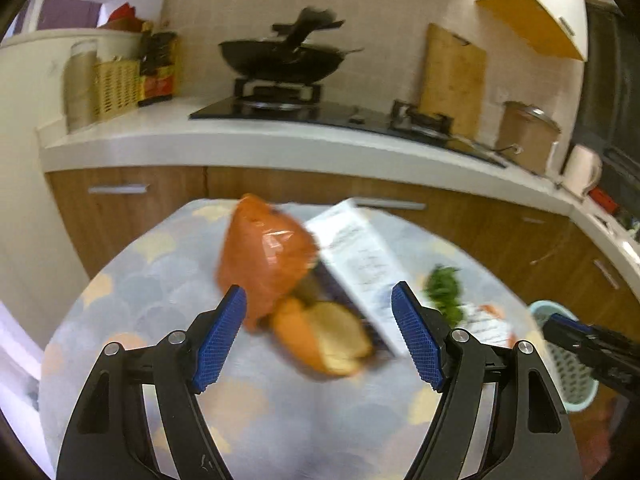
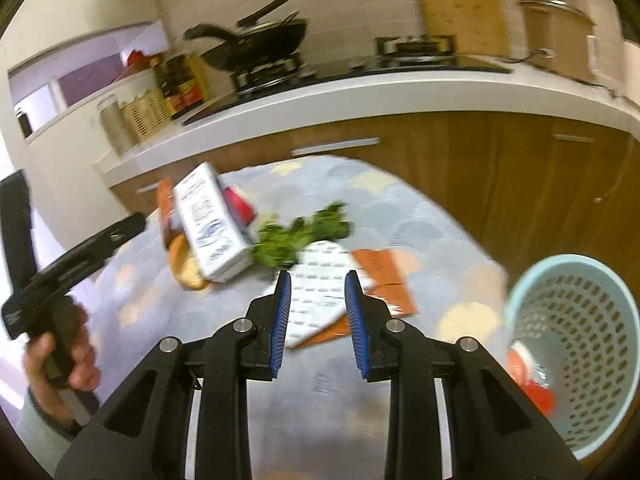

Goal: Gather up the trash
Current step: 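Grasp the orange snack bag with the left tool while the right tool grasps the white milk carton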

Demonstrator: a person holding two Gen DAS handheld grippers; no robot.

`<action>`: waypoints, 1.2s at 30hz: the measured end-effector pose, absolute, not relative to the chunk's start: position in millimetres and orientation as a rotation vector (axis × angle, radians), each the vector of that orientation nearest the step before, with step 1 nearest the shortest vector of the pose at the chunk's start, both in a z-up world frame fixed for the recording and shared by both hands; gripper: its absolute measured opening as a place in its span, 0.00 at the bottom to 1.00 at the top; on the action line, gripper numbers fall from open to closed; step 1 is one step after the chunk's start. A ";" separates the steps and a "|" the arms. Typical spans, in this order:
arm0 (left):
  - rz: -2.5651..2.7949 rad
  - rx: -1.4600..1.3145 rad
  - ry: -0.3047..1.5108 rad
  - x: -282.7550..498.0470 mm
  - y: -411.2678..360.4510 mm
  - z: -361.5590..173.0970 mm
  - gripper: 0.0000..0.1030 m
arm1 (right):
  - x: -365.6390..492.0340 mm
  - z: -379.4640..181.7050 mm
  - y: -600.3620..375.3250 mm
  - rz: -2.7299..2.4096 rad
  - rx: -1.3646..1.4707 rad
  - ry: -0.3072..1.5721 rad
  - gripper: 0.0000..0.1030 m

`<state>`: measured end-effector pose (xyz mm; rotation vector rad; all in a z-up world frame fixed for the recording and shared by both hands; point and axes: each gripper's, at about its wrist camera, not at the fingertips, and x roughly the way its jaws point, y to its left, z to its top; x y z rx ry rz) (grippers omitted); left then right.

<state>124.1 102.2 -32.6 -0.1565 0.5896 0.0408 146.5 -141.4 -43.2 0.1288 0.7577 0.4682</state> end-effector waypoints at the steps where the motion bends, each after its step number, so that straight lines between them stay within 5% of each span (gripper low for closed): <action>1: 0.050 -0.153 0.604 128.5 106.6 -36.3 0.71 | 147.4 -42.4 -136.5 0.472 0.120 0.758 0.24; 12: 0.111 -0.102 0.705 183.8 129.4 -69.6 0.68 | 171.5 -42.4 -84.5 0.510 0.037 0.783 0.24; 14: 0.117 -0.089 0.709 189.7 130.9 -71.1 0.61 | 176.3 -42.5 -77.5 0.522 0.036 0.784 0.25; 18: 0.118 -0.100 0.692 187.9 134.4 -73.1 0.41 | 182.3 -42.5 -61.3 0.543 0.032 0.774 0.54; 22: 0.105 -0.136 0.654 181.3 144.4 -69.4 0.03 | 191.0 -47.5 -39.4 0.577 0.002 0.779 0.58; 36: 0.048 -0.303 0.612 174.3 170.9 -72.9 0.01 | 209.2 -80.6 8.7 0.575 -0.091 0.784 0.68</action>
